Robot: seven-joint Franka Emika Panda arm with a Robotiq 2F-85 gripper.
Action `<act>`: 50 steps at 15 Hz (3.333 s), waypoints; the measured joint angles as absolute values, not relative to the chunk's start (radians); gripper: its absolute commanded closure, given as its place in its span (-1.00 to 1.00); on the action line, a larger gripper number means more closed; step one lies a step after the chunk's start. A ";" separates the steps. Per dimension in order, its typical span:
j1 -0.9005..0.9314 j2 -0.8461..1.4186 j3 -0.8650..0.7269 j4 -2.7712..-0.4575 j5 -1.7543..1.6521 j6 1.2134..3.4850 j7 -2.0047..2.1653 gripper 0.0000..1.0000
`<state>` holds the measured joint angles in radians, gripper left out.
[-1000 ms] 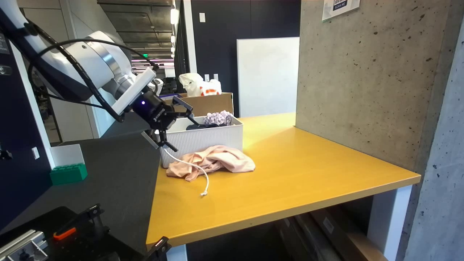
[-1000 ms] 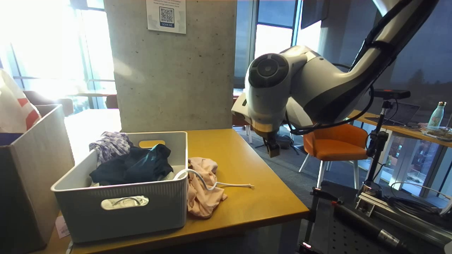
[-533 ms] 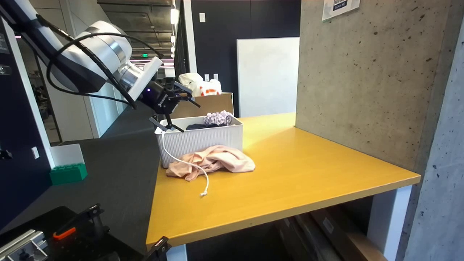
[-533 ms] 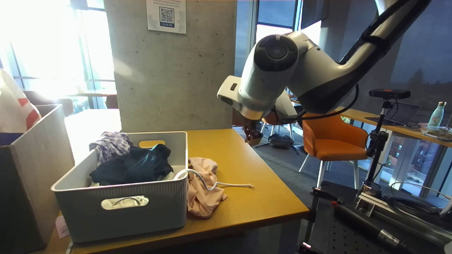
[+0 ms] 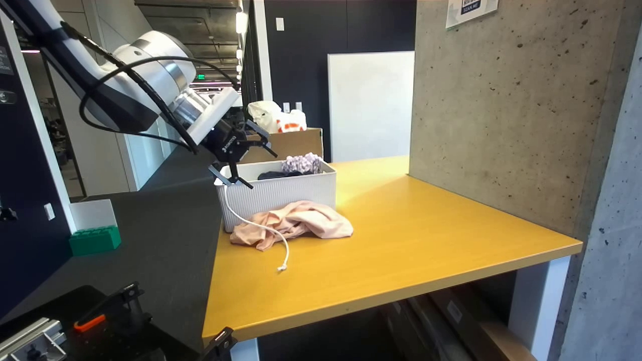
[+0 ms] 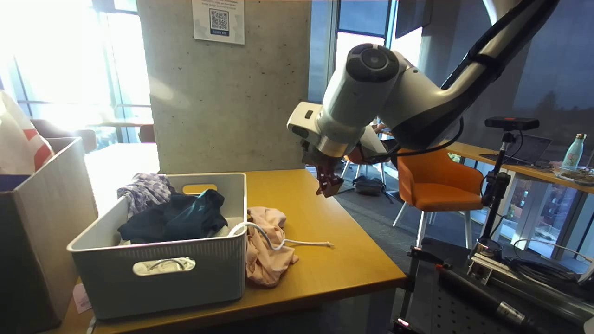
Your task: Place the string and pink clothing in the basket
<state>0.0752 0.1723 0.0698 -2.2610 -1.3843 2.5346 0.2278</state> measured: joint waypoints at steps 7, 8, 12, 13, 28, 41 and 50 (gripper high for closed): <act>-0.013 0.273 0.053 -2.253 -1.299 2.829 0.077 -1.00; -0.013 0.300 0.057 -2.242 -1.292 2.844 0.057 -1.00; -0.011 0.406 0.076 -2.151 -1.261 2.870 -0.045 -1.00; -0.011 0.431 0.079 -2.126 -1.227 2.882 -0.090 -1.00; -0.026 0.617 0.163 -2.008 -0.953 2.890 -0.383 0.47; 0.046 0.556 0.151 -2.015 -0.940 2.863 -0.401 0.98; 0.092 0.207 0.115 -2.039 -0.943 2.720 -0.373 0.98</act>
<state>0.0918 0.2065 0.1148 -2.0389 -0.9435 2.7203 -0.3729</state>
